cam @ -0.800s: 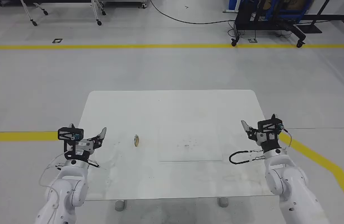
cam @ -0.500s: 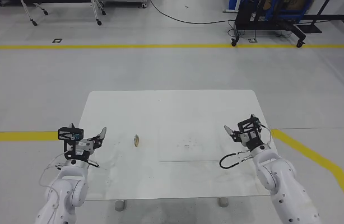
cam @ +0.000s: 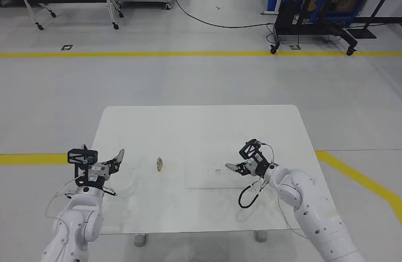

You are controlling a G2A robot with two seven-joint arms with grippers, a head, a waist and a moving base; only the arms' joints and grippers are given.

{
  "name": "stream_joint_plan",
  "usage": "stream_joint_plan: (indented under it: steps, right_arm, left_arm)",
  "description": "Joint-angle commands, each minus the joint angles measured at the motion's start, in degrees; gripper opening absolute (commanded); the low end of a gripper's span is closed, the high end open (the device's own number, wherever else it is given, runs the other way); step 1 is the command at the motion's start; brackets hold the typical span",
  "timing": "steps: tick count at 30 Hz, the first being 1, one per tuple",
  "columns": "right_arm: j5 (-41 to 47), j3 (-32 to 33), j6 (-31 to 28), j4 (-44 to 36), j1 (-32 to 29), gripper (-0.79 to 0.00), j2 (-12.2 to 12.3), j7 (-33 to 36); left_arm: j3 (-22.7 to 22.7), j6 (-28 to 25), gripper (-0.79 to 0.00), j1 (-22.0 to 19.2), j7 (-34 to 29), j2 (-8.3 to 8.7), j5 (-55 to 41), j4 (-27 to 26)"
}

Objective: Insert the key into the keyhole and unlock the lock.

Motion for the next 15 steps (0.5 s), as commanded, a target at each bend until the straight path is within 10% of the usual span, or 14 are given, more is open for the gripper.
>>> stream_joint_plan:
  steps: [1,8,11,15]
  right_arm:
    - [0.1,-1.3,-1.0,1.6,1.4,0.000,-0.2,0.8]
    - [9.2,-4.2,-12.5,8.6,5.8,-0.163,-0.6,3.0]
    - [9.8,-4.9,-14.7,10.3,7.2,-0.397,-0.6,3.8]
    - [7.0,-6.5,-15.6,11.3,8.4,-0.437,-0.6,4.2]
  left_arm:
    - [0.0,0.0,0.000,0.0,0.0,0.00,0.0,0.0]
    - [0.0,0.0,0.000,0.0,0.0,0.00,0.0,0.0]
    - [0.0,0.0,0.000,0.0,0.0,0.00,0.0,0.0]
    - [0.0,0.0,0.000,0.0,0.0,0.00,0.0,0.0]
